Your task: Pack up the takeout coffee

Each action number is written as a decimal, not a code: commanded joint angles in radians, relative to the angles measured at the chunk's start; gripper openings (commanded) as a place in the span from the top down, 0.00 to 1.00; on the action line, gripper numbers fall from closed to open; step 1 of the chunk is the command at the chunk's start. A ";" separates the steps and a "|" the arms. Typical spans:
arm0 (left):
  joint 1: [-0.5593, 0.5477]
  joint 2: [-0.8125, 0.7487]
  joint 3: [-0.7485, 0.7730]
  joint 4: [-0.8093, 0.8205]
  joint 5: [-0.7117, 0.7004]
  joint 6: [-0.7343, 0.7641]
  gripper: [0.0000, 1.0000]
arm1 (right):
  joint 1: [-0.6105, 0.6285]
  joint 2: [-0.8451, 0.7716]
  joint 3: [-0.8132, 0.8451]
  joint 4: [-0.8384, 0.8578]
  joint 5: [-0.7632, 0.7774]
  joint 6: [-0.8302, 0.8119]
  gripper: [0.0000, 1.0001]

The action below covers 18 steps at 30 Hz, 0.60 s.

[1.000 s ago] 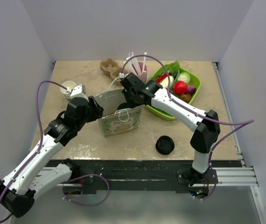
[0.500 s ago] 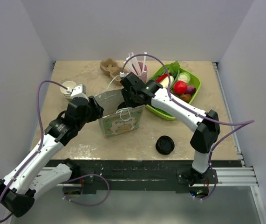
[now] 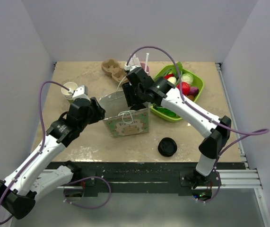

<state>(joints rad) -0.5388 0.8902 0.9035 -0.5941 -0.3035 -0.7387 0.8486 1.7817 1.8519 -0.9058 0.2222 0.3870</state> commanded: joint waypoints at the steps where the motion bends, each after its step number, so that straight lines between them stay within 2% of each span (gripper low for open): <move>1: 0.000 0.003 0.014 0.005 -0.022 0.013 0.47 | -0.002 -0.099 0.059 0.036 0.011 -0.014 0.42; 11: 0.002 0.010 0.028 0.011 0.001 0.013 0.47 | 0.000 -0.179 0.052 0.117 -0.070 -0.040 0.34; 18: 0.002 -0.008 0.081 0.039 0.056 0.030 0.46 | -0.002 -0.320 -0.043 0.277 -0.127 -0.082 0.22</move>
<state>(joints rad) -0.5388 0.9012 0.9134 -0.5938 -0.2848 -0.7380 0.8486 1.5784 1.8462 -0.7685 0.1398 0.3454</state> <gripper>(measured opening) 0.538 0.743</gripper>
